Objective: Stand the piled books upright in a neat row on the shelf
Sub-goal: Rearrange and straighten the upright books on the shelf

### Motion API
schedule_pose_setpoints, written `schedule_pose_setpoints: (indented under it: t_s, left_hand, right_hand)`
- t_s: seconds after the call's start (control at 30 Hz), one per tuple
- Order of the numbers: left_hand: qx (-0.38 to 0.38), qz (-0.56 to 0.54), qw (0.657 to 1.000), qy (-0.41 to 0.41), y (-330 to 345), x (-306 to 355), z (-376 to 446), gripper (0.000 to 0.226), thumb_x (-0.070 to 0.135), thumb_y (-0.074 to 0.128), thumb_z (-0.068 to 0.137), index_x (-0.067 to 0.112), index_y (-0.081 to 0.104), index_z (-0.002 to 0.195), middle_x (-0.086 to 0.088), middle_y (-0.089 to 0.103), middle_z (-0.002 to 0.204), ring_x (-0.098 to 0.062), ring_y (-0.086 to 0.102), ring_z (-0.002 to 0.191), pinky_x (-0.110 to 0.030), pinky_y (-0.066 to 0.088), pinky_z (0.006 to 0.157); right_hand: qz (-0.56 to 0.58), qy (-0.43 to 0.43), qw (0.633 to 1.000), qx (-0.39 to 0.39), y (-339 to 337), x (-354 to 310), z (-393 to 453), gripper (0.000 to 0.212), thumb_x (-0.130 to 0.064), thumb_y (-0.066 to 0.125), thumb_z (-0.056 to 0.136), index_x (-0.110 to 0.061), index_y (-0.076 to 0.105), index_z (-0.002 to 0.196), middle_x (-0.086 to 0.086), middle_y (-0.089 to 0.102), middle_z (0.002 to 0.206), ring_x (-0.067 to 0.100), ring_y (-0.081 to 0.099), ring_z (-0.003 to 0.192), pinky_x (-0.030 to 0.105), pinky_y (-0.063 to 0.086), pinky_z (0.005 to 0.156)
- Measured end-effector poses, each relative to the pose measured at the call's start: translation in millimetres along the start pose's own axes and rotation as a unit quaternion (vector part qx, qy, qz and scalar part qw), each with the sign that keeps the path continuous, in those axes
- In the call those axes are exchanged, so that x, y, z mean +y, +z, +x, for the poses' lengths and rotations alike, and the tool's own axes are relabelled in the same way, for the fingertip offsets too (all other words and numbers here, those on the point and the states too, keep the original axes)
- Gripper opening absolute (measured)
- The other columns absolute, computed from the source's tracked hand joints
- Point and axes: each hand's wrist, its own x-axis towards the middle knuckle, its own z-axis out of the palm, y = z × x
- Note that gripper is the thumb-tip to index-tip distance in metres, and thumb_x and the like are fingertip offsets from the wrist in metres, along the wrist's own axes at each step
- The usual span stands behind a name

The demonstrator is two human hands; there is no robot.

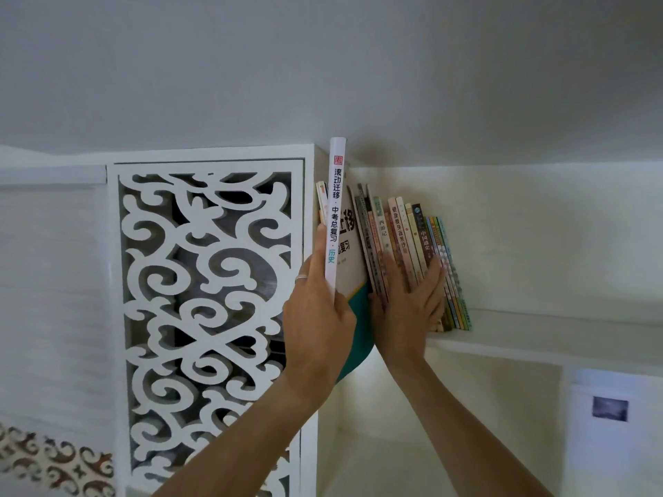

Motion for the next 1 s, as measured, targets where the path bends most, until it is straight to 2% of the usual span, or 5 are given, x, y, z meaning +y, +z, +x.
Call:
schedule_pose_setpoints:
  t_s: [0.17,0.3,0.43,0.7,1.0]
  left_hand:
    - [0.012,0.034,0.999,0.013,-22.0,-1.2,-8.8,0.086,0.002,0.055,0.097,0.040,0.016,0.163,0.002,0.055,0.144,-0.012,0.059,0.098,-0.027,0.059,0.084]
    - [0.027,0.034,0.999,0.011,-37.5,-5.5,-9.0,0.089,-0.001,0.053,0.094,0.043,0.017,0.162,0.000,0.058,0.142,-0.017,0.064,0.095,-0.041,0.063,0.080]
    - [0.035,0.043,0.998,0.001,-44.6,-17.1,-4.3,0.089,-0.001,0.053,0.093,0.043,0.017,0.162,-0.002,0.062,0.136,-0.022,0.067,0.100,-0.043,0.063,0.081]
    - [0.021,0.075,0.997,-0.008,-51.8,-26.3,-4.1,0.093,-0.002,0.053,0.094,0.042,0.010,0.163,-0.002,0.063,0.133,-0.010,0.056,0.078,-0.009,0.039,0.056]
    - [0.032,0.083,0.996,-0.004,-57.4,-26.5,4.7,0.093,-0.001,0.055,0.092,0.044,0.013,0.163,0.000,0.064,0.124,-0.017,0.062,0.081,-0.037,0.059,0.065]
  right_hand:
    - [0.056,-0.070,0.996,0.002,10.8,-14.5,-10.1,0.054,-0.021,0.062,0.098,-0.043,0.052,0.146,0.015,0.016,0.168,0.039,0.012,0.156,0.065,0.022,0.120]
    - [0.082,-0.041,0.995,-0.041,18.6,-21.8,-15.1,0.043,-0.029,0.055,0.104,-0.037,0.052,0.146,0.015,0.023,0.166,0.039,0.017,0.155,0.066,0.029,0.118]
    - [0.044,-0.032,0.998,-0.020,21.0,-30.7,-14.0,0.055,-0.039,0.063,0.097,-0.030,0.043,0.147,0.018,0.028,0.160,0.040,0.026,0.149,0.065,0.035,0.113]
    - [-0.034,-0.039,0.999,0.014,26.4,-36.8,-3.7,0.076,-0.051,0.080,0.077,-0.025,0.046,0.140,0.021,0.032,0.156,0.041,0.028,0.147,0.059,0.025,0.116]
    - [-0.048,-0.021,0.999,0.006,35.5,-47.2,5.7,0.079,-0.047,0.081,0.074,-0.018,0.045,0.138,0.024,0.030,0.156,0.043,0.030,0.146,0.062,0.031,0.114]
